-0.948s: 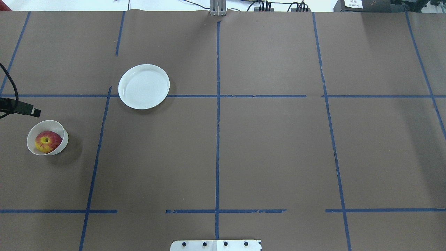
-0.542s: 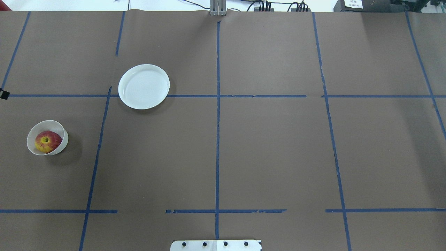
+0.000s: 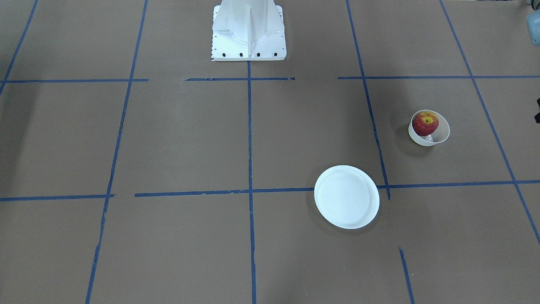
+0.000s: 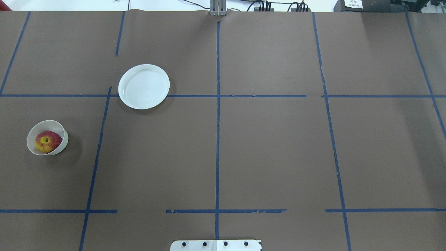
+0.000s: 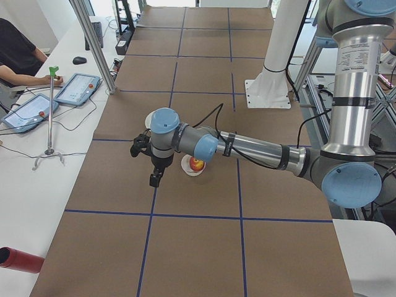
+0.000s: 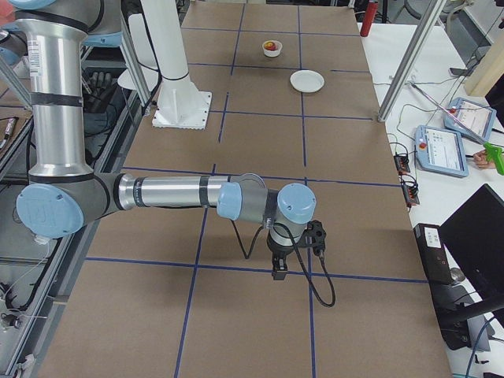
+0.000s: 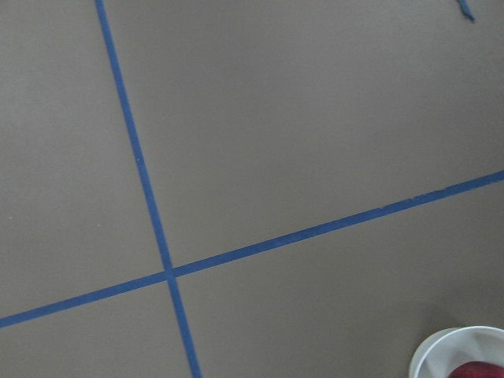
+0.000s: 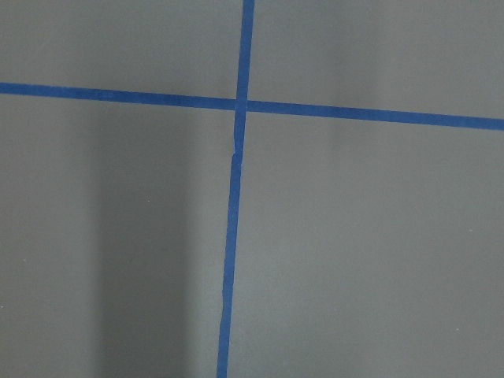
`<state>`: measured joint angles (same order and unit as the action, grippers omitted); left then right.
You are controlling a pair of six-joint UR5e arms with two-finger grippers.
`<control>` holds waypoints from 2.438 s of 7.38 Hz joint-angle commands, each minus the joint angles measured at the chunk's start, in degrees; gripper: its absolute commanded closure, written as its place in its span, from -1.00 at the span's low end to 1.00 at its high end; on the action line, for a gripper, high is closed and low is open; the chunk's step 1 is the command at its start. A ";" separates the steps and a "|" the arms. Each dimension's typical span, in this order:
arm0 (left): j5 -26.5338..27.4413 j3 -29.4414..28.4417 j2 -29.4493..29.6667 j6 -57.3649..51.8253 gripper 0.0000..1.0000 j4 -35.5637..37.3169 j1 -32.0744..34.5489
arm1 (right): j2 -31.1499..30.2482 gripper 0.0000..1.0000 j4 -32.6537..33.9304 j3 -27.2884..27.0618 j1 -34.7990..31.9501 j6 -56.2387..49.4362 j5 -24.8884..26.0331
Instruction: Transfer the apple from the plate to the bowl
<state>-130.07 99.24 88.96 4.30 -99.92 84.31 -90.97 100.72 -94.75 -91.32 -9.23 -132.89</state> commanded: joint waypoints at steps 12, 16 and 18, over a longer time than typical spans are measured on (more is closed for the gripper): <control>-5.64 -1.68 -9.33 -7.55 -1.00 4.91 6.92 | 0.00 -1.00 0.00 0.00 0.00 0.00 0.00; -5.46 -2.64 -7.76 -7.46 -1.00 4.91 7.01 | 0.00 -1.00 0.00 0.00 0.00 0.00 0.00; -5.37 -5.36 -6.35 -7.46 -1.00 4.91 6.92 | 0.00 -1.00 0.00 0.00 0.00 0.00 0.00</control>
<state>-135.49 95.40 81.80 -3.17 -95.01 91.28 -90.97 100.72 -94.75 -91.32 -9.23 -132.89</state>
